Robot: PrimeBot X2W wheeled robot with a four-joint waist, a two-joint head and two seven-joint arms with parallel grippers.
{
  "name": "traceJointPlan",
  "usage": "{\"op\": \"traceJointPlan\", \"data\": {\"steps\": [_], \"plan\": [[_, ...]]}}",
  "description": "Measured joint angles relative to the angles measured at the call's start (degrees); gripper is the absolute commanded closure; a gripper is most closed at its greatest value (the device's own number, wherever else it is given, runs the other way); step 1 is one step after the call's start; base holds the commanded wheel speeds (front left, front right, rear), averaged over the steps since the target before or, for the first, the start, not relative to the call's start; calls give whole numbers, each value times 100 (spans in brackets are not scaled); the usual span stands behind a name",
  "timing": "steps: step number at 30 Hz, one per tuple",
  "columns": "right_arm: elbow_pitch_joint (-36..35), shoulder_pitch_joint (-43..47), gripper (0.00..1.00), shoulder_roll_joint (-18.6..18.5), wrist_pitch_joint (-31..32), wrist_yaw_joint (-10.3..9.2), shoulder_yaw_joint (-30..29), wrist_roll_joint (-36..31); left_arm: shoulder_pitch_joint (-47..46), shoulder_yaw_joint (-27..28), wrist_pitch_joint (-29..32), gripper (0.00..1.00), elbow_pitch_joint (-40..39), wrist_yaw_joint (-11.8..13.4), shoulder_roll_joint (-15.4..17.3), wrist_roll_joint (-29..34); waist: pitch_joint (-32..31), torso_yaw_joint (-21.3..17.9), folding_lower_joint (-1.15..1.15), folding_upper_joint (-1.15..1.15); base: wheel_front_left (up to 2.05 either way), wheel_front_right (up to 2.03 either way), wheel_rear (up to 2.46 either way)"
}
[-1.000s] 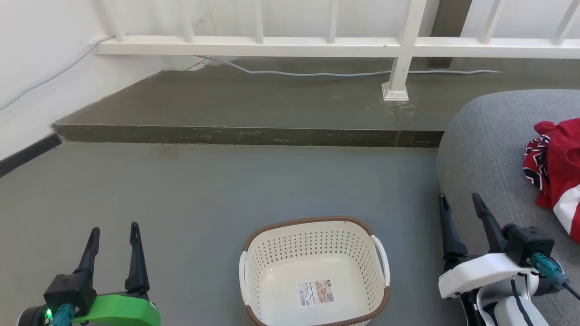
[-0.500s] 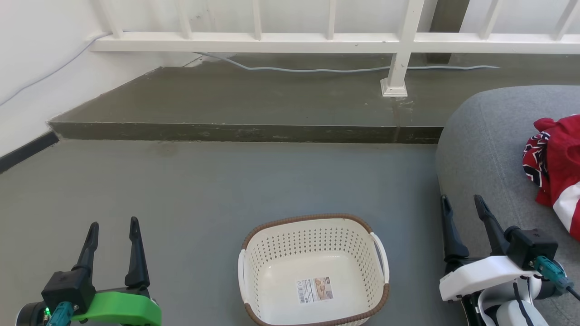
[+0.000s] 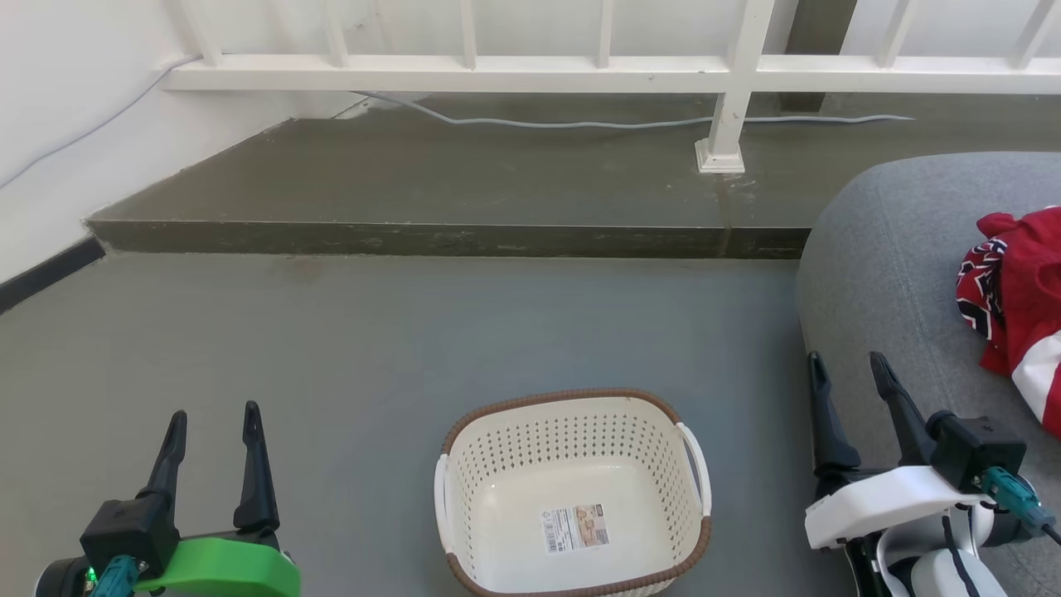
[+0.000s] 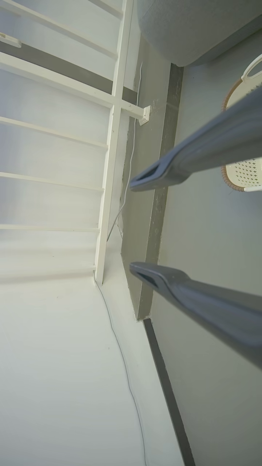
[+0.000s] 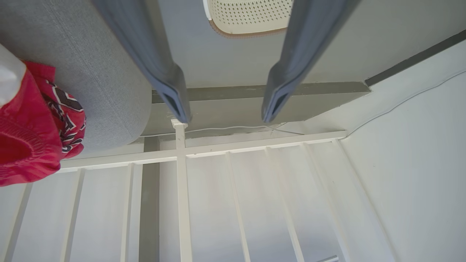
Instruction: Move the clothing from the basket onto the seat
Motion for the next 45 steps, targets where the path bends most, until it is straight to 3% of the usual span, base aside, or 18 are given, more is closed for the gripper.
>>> {"op": "traceJointPlan", "data": {"steps": [5,6,17,45], "plan": [[-53,68,0,1,22,0,-5,0,7,9,22,0,-55,0,-4,3,18,-8,0,0,0,0,0],[-55,74,100,1,22,0,-5,0,7,9,22,100,-68,0,-5,3,22,-10,0,0,0,0,0],[343,302,100,70,20,11,86,147,92,-126,23,100,371,-7,-183,-176,30,-23,0,0,0,0,0],[345,215,100,42,234,214,-222,2557,96,123,388,100,480,-287,-227,-2362,57,-128,0,0,0,0,0]]}}
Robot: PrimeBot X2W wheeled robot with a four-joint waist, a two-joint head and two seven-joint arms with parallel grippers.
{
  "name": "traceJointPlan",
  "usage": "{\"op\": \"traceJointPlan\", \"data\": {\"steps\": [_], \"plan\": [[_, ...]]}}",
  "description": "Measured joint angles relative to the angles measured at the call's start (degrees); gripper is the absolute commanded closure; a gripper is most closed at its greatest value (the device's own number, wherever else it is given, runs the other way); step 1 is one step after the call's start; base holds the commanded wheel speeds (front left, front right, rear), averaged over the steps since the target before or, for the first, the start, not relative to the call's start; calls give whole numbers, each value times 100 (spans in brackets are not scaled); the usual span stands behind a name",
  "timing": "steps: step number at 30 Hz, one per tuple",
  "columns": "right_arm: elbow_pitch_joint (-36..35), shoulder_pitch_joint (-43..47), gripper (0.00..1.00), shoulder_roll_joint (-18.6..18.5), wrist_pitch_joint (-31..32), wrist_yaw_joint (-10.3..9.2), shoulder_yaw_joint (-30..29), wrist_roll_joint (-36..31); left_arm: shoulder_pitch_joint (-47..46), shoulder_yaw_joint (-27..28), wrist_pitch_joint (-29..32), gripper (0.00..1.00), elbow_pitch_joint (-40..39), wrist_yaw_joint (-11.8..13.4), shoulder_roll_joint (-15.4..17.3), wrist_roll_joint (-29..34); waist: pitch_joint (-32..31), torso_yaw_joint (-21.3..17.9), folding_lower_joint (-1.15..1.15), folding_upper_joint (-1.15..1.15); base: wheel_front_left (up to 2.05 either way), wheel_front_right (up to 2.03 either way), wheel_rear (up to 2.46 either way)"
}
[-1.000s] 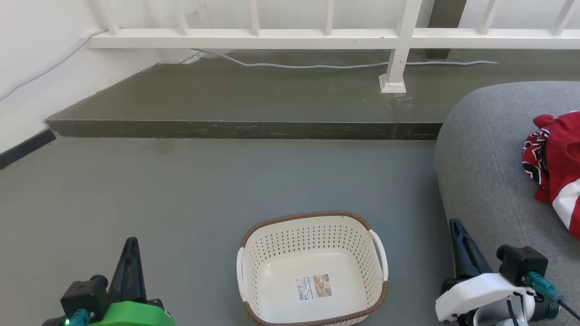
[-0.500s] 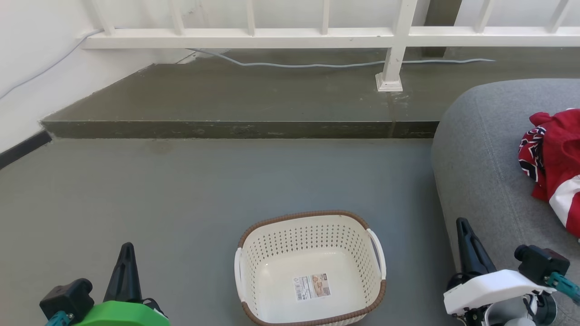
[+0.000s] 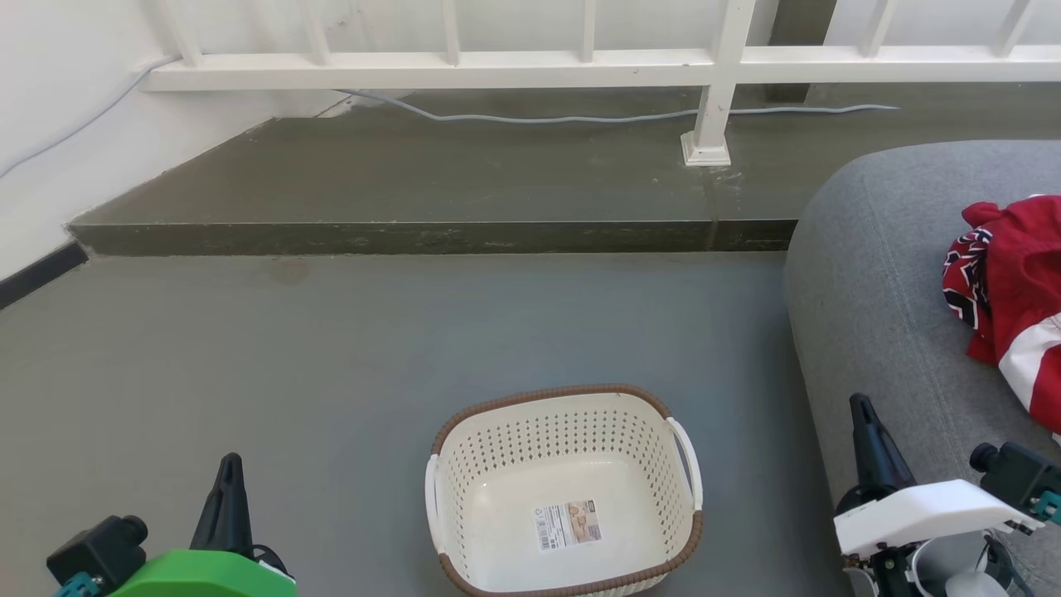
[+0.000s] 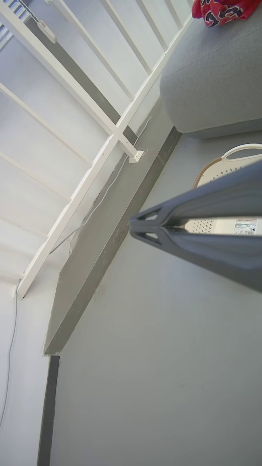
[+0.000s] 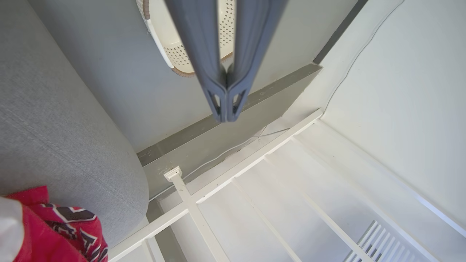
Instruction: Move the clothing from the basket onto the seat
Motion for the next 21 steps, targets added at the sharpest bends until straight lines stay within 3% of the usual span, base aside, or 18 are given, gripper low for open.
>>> {"op": "traceJointPlan", "data": {"steps": [21], "plan": [[275,-298,100,-88,274,204,-220,1729,-267,194,321,100,326,-279,0,-1559,9,-75,0,0,0,0,0]]}}
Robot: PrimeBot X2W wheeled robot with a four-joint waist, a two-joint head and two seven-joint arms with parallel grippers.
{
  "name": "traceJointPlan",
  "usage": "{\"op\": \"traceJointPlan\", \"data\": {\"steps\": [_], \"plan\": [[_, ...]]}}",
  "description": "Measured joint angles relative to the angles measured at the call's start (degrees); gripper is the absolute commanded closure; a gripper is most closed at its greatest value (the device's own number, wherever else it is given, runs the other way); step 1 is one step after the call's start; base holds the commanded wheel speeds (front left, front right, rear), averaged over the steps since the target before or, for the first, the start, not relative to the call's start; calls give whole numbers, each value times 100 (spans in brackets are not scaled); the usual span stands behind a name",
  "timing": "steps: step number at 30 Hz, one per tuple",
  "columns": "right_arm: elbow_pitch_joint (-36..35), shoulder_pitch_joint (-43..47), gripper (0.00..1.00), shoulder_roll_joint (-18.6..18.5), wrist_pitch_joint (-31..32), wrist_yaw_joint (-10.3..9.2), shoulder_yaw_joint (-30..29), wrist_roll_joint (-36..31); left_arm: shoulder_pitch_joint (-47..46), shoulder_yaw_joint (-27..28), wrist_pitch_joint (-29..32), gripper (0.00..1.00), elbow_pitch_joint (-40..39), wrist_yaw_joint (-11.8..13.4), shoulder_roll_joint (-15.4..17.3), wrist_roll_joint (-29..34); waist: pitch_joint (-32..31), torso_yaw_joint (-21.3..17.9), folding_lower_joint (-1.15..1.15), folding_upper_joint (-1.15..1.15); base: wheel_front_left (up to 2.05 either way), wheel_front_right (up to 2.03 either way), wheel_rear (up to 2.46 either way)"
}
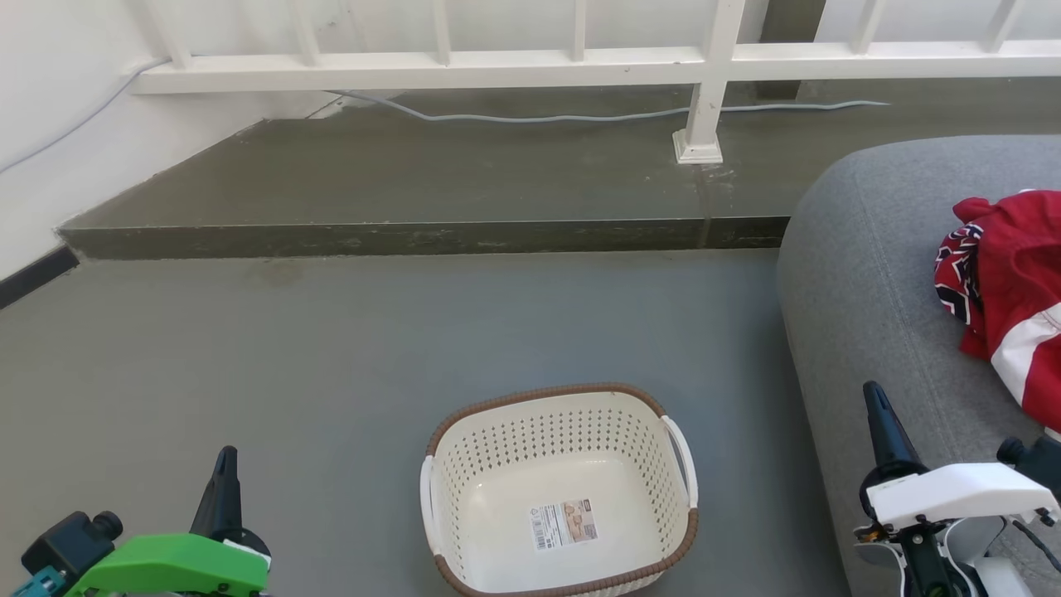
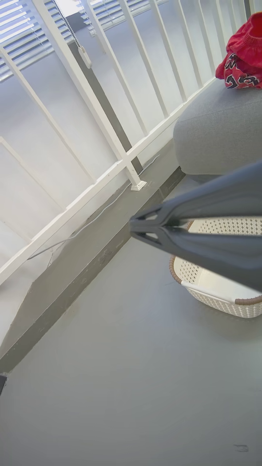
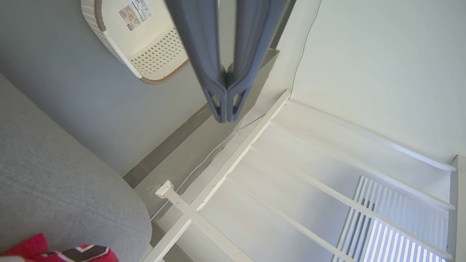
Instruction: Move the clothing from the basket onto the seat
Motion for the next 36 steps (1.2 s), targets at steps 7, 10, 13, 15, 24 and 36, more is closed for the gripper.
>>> {"op": "traceJointPlan", "data": {"steps": [7,10,13,15,24,36], "plan": [[108,-114,100,-31,76,101,-74,571,-113,63,80,100,131,-130,0,-556,2,-25,0,0,0,0,0],[164,-143,100,-40,94,119,-107,803,-120,78,127,100,181,-152,0,-767,3,-36,0,0,0,0,0],[211,-204,100,-65,143,176,-136,1060,-171,96,176,100,230,-198,0,-978,4,-47,0,0,0,0,0],[234,-234,100,-75,145,201,-156,1213,-236,119,202,100,264,-225,0,-1149,4,-54,0,0,0,0,0],[387,-369,100,-105,253,312,-240,1945,-333,218,332,100,416,-375,-3,-1807,7,-86,0,0,0,0,0],[580,-563,100,-132,380,476,-366,2905,-539,298,482,100,643,-554,-27,-2709,10,-130,0,0,0,0,0]]}}
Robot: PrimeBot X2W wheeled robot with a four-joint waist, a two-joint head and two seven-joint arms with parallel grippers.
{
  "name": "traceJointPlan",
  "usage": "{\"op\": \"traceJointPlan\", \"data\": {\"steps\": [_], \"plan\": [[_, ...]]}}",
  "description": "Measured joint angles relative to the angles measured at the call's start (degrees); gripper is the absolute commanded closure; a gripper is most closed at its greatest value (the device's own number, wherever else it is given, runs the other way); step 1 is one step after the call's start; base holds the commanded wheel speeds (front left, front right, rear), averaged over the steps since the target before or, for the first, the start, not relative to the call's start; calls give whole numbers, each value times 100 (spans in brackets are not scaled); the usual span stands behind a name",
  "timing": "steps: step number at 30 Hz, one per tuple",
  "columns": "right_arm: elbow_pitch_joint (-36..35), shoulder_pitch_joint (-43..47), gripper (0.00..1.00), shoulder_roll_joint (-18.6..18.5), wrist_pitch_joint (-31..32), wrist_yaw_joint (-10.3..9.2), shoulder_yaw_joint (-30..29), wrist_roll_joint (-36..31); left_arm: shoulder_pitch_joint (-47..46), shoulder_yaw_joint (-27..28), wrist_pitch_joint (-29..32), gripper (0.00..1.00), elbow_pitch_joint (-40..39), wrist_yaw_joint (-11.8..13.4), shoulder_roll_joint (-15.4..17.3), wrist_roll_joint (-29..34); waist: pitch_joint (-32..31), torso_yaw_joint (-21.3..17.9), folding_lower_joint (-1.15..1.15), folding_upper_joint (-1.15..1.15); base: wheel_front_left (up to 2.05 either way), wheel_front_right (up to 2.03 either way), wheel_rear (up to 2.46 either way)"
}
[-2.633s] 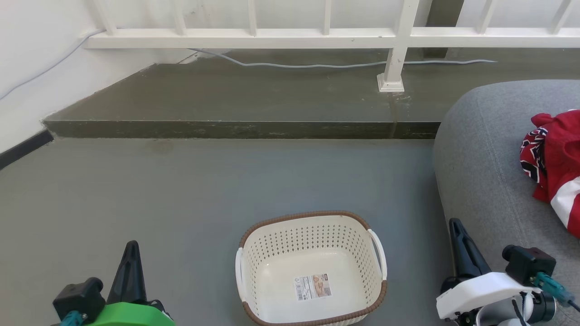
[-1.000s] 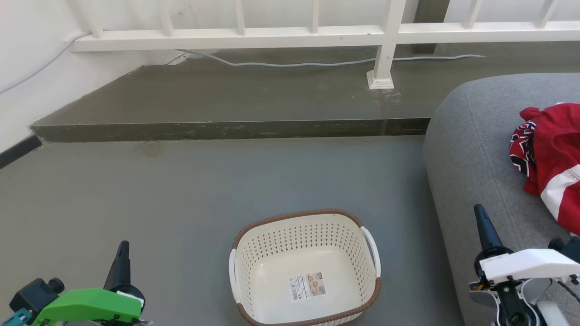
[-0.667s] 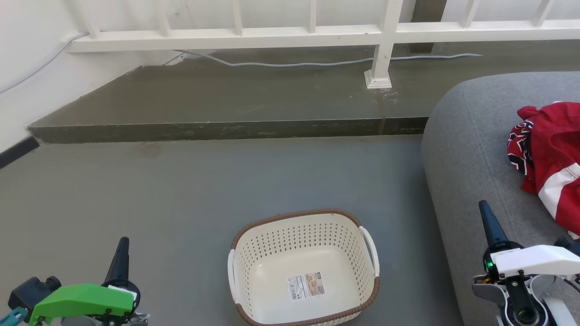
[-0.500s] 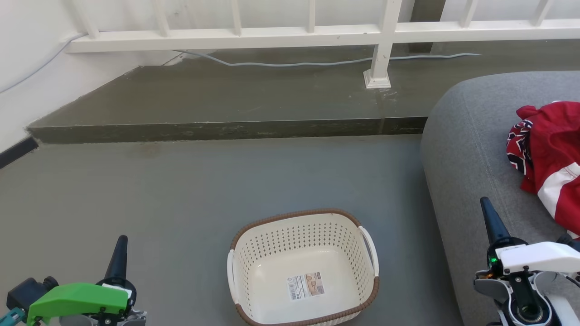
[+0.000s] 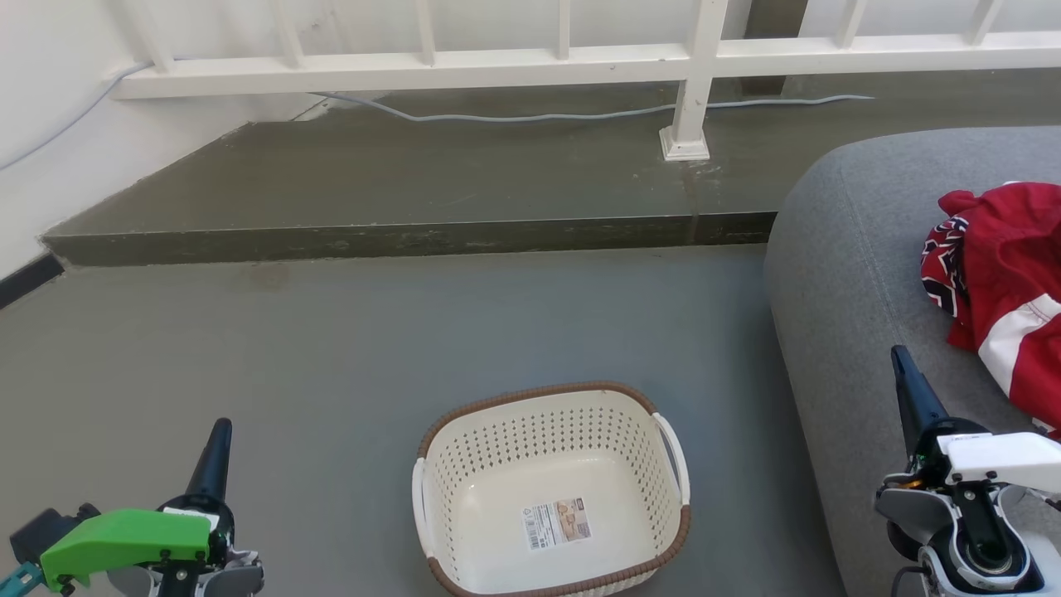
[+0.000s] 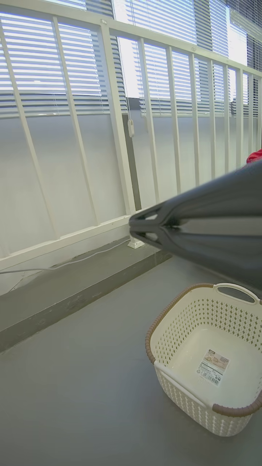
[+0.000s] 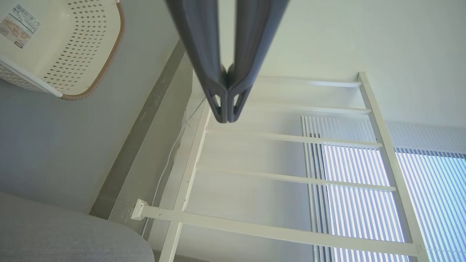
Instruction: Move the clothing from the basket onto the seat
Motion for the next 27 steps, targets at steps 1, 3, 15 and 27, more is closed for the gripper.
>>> {"op": "traceJointPlan", "data": {"steps": [1,3,15,27], "plan": [[11,-16,100,-4,19,27,-10,89,-19,12,22,100,24,-14,-4,-58,0,-3,0,0,0,0,0],[46,-39,100,-12,42,41,-27,259,-38,33,45,100,64,-56,-9,-225,1,-11,0,0,0,0,0],[220,-241,100,-63,152,178,-146,1110,-201,140,200,100,250,-218,-49,-1023,3,-47,0,0,0,0,0],[277,-248,100,-65,166,194,-153,1114,-247,146,201,100,287,-227,-51,-1024,1,-47,0,0,0,0,0]]}}
